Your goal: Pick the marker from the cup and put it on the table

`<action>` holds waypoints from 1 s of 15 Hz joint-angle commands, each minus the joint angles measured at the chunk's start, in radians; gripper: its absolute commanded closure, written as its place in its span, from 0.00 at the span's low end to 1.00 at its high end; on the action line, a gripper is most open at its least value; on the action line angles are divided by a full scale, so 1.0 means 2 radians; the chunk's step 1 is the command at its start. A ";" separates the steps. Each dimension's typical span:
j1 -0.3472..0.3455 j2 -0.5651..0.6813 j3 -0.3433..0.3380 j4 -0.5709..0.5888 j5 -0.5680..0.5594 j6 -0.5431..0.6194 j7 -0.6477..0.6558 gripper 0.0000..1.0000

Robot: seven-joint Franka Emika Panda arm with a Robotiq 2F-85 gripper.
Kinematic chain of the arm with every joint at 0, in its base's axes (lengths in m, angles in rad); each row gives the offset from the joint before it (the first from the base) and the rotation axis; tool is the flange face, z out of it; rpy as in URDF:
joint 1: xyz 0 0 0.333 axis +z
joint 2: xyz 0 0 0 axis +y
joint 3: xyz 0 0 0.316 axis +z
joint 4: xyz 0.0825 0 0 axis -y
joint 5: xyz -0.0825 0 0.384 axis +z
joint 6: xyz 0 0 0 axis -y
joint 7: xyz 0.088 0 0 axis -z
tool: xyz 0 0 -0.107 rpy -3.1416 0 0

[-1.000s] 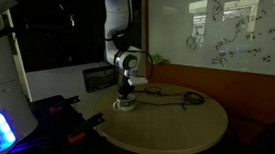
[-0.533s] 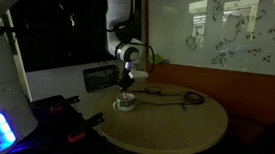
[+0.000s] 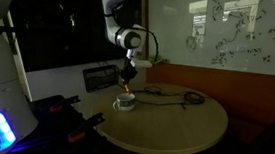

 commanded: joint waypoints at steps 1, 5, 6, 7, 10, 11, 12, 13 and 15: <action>0.063 -0.030 -0.081 0.000 -0.032 -0.032 0.032 0.95; 0.132 -0.001 -0.179 0.029 -0.121 -0.065 0.089 0.95; 0.142 0.010 -0.192 0.035 -0.137 -0.070 0.103 0.95; 0.145 0.022 -0.196 0.041 -0.144 -0.080 0.112 0.95; 0.155 0.068 -0.198 0.063 -0.142 -0.111 0.160 0.95; 0.158 0.082 -0.198 0.066 -0.147 -0.106 0.171 0.95; 0.162 0.095 -0.200 0.073 -0.149 -0.106 0.186 0.95; 0.162 0.106 -0.200 0.076 -0.154 -0.098 0.193 0.95; 0.166 0.121 -0.205 0.083 -0.167 -0.092 0.208 0.95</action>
